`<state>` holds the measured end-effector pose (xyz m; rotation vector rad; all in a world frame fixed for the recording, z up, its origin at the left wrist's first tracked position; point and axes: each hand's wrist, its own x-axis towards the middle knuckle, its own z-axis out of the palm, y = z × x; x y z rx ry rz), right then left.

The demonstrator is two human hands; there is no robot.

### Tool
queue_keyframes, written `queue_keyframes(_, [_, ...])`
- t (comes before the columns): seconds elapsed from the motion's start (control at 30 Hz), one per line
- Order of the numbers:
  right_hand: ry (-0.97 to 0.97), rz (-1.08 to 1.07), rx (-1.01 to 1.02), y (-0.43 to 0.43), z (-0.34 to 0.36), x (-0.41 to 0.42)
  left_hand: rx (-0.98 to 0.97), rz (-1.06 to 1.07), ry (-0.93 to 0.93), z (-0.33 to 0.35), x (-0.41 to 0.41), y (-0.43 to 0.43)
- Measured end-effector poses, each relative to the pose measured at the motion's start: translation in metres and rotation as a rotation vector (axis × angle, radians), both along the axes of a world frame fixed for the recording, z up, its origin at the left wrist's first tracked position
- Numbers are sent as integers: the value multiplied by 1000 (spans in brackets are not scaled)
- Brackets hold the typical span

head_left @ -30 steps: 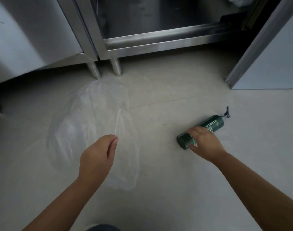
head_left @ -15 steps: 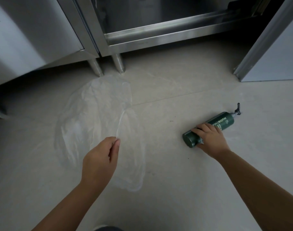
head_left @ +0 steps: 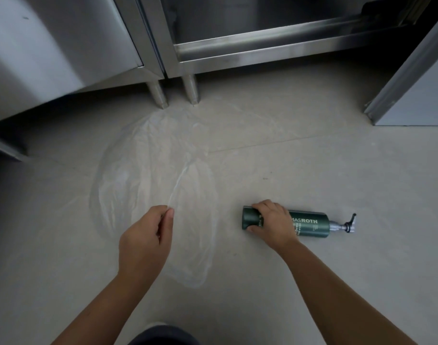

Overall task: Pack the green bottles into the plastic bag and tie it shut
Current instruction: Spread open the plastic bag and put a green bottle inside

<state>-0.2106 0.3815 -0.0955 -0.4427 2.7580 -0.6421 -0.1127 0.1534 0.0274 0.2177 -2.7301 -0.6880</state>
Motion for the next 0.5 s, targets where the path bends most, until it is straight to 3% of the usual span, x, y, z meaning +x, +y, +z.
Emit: queue_keyframes(0.5, [-4,-85,111,104,2,12,30,55,23,-3,0,-1])
